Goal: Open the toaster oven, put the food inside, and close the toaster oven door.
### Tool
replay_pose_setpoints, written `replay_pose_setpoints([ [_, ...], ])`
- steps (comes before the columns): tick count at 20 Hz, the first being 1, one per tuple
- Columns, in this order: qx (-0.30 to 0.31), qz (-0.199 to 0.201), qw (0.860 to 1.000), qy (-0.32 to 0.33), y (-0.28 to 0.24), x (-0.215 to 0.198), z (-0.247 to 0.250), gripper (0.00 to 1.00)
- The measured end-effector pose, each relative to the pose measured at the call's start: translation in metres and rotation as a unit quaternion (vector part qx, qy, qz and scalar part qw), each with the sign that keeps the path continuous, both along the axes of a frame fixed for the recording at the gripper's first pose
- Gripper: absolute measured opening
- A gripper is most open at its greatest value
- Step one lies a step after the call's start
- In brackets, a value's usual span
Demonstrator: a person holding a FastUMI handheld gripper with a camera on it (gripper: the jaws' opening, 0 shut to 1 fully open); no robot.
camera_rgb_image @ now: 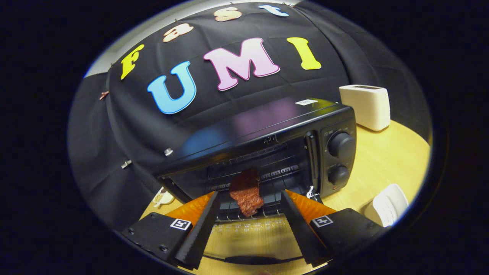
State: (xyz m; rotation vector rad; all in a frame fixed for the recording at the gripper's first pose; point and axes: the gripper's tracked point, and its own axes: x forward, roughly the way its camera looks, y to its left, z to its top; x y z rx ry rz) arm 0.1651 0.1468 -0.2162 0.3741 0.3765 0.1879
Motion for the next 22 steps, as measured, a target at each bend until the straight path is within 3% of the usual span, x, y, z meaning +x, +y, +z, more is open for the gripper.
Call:
replay_pose_setpoints([
  [8, -0.078, 0.031, 0.993, 0.087, -0.012, -0.073, -0.012, 0.98],
  [15, -0.098, 0.072, 0.979, 0.162, -0.002, -0.134, -0.04, 0.99],
  [22, -0.138, 0.06, 0.967, 0.204, -0.008, -0.131, -0.078, 0.99],
])
